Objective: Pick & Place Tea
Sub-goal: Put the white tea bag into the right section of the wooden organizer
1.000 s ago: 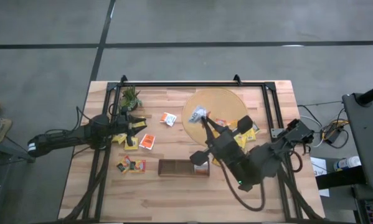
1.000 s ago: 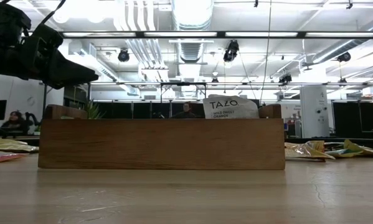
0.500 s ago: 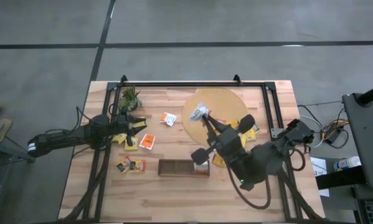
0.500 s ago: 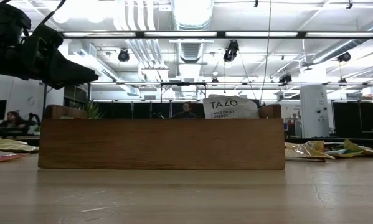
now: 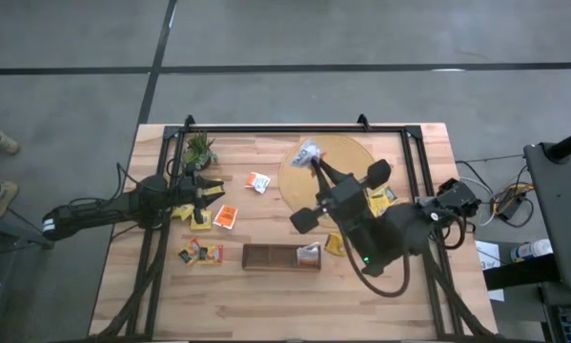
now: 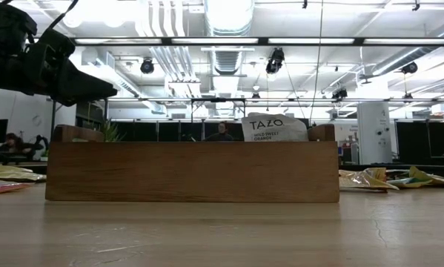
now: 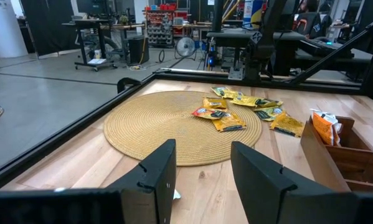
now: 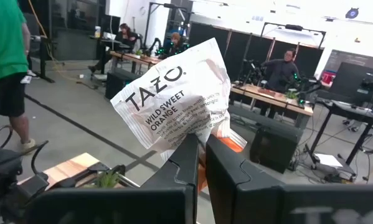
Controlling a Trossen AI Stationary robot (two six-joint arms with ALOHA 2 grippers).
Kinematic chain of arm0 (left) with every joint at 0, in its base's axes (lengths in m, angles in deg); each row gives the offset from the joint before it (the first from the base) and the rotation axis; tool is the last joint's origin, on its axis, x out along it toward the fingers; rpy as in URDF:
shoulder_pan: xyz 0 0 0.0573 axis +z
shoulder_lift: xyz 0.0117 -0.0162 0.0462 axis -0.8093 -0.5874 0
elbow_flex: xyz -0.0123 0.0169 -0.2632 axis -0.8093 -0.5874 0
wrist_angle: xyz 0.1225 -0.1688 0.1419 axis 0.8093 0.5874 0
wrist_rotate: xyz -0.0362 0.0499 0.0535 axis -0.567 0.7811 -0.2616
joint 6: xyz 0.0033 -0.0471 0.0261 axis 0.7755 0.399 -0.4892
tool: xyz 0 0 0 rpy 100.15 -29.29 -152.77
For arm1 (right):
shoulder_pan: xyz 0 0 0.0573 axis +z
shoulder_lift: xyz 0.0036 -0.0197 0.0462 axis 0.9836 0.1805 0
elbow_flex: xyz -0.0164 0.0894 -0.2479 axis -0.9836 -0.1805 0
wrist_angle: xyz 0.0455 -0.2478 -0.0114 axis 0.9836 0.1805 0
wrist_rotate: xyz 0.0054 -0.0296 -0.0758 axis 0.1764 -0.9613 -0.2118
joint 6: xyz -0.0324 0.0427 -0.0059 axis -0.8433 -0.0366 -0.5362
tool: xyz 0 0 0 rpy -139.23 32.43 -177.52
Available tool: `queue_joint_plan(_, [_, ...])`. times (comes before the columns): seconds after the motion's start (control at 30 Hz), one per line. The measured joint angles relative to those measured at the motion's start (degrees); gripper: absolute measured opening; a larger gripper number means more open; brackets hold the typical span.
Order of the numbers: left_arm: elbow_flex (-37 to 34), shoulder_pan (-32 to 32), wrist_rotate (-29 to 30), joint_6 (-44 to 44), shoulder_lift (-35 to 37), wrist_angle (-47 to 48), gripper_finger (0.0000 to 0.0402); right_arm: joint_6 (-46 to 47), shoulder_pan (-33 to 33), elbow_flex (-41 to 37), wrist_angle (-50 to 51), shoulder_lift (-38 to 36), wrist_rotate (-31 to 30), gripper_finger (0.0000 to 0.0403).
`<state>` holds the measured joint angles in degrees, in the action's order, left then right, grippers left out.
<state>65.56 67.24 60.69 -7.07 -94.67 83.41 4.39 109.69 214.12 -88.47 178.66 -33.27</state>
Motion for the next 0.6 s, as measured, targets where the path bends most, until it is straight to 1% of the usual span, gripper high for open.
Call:
queue_joint_plan(0.13, [0.0,0.0,0.0,0.0,0.0,0.0,0.0147,-0.52,1.03,0.03,-4.34,1.27,-0.01,0.0012])
queue_joint_plan(0.33, [0.0,0.0,-0.02,-0.01,0.01,0.0,0.0147,0.7,4.96,-0.08,-6.88,7.29,0.04,0.0012])
queue_joint_plan(0.6, [0.0,0.0,-0.01,0.01,0.02,0.0,0.0147,10.39,10.42,-0.08,-7.64,14.28,0.02,0.0011])
